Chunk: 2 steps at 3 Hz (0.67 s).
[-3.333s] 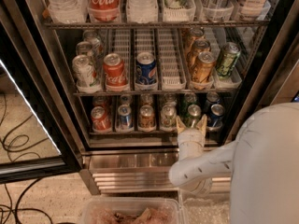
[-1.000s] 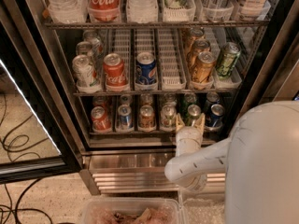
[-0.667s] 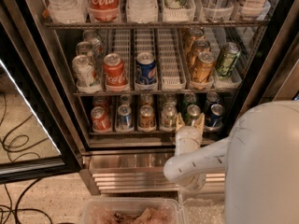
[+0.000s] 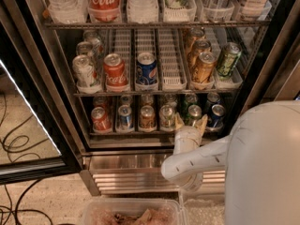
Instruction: Pick green can from bottom shelf of fridge
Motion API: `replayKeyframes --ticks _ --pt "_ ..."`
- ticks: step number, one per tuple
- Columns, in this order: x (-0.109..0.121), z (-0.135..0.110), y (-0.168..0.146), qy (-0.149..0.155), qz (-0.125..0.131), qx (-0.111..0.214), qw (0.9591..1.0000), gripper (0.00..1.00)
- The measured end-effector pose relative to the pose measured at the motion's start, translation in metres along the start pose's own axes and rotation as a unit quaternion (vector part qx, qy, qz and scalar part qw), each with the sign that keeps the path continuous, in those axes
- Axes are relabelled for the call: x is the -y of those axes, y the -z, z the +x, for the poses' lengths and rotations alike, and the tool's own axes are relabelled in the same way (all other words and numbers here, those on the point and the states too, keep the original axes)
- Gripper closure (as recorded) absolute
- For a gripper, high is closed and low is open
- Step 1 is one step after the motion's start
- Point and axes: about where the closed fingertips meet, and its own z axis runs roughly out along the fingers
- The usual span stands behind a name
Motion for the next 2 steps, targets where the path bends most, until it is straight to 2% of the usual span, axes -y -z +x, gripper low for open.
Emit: replayKeyframes --ticks 1,2 --pt "0.0002 -0.0002 -0.0002 0.000 0.001 0.002 1.0000 0.37" --pt "0.0002 -0.0002 -0.0002 0.000 0.001 0.002 1.0000 0.38"
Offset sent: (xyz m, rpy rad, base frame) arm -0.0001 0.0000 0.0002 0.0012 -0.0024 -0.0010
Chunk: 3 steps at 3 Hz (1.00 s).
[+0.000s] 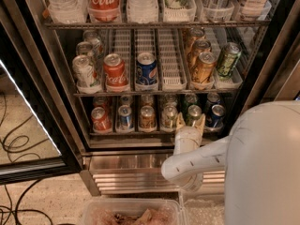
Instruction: Pick green can from bottom shelf of fridge
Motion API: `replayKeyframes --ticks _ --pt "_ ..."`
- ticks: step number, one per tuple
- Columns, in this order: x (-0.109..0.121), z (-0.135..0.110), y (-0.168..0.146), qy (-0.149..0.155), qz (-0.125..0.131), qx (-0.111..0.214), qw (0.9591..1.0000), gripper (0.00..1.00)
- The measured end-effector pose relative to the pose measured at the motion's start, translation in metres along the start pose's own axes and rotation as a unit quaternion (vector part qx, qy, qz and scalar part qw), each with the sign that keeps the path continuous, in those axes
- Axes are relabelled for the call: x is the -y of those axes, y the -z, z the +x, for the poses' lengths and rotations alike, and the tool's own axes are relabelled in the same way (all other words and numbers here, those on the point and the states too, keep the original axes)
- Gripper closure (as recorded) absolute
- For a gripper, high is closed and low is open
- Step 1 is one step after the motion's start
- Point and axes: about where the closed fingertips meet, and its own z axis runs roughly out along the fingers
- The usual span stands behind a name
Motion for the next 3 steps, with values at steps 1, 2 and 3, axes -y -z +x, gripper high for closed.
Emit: replayKeyframes --ticks 1,2,3 --pt "0.0001 -0.0001 -0.0001 -0.001 0.000 0.000 1.0000 0.42" --pt "0.0007 -0.0007 -0.0007 -0.013 0.009 0.005 0.9999 0.42" --pt "0.0012 -0.0012 -0.0011 -0.026 0.017 0.009 0.9995 0.42"
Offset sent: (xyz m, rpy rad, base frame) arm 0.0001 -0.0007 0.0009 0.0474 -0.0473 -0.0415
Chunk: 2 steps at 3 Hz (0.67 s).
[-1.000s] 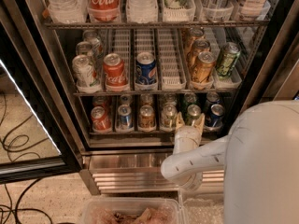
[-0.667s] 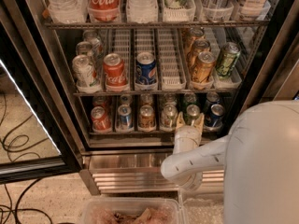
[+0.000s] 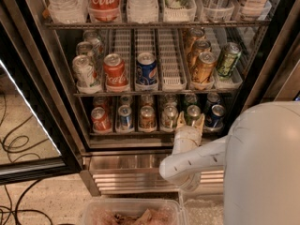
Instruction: Pick green can from bottom shelf of fridge
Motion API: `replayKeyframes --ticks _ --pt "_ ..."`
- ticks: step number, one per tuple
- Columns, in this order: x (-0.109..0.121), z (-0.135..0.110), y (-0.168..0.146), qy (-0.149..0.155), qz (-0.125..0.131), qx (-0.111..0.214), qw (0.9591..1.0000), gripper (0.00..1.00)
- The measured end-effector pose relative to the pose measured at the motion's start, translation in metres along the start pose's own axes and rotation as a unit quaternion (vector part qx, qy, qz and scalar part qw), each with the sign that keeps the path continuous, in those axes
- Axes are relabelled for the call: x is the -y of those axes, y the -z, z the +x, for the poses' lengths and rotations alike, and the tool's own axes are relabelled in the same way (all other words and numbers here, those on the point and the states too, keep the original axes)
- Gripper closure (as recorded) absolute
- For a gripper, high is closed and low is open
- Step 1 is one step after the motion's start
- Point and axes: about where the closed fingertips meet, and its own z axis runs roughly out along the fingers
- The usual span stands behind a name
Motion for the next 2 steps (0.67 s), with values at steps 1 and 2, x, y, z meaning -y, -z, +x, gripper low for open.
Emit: replayKeyframes --ticks 1,2 --pt "0.0000 0.0000 0.0000 0.000 0.000 0.000 1.0000 0.68" --pt "0.0000 0.0000 0.0000 0.000 0.000 0.000 1.0000 0.81"
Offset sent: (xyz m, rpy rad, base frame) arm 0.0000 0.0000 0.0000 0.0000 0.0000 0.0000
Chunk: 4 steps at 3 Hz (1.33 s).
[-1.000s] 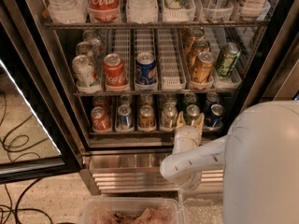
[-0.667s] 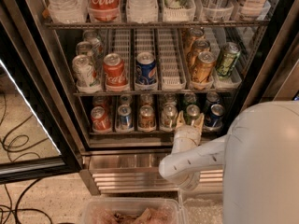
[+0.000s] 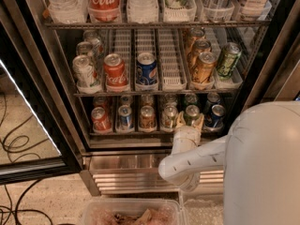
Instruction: Pick green can from bottom shelf of fridge
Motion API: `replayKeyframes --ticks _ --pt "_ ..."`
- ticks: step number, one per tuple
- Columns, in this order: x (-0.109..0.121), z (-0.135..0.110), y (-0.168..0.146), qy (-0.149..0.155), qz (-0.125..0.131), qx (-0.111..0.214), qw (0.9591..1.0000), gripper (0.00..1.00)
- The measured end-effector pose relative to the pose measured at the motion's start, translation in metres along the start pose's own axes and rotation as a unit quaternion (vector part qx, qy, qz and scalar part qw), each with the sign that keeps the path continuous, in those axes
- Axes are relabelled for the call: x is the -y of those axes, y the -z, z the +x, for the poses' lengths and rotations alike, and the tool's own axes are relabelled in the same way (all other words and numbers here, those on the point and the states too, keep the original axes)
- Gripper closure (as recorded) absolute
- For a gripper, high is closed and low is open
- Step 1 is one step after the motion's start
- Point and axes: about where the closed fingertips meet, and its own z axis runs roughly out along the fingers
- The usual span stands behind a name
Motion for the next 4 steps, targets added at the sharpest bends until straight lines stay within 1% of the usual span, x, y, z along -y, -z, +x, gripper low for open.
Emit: replayKeyframes --ticks 1,2,3,4 --pt "0.000 0.000 0.000 0.000 0.000 0.000 1.0000 1.00" --pt "0.000 0.000 0.000 0.000 0.000 0.000 1.0000 1.00" --pt "0.000 0.000 0.000 0.002 0.005 0.012 0.9999 1.00" --pt "-0.001 -0.024 0.015 -0.015 0.021 0.063 0.9977 1.00"
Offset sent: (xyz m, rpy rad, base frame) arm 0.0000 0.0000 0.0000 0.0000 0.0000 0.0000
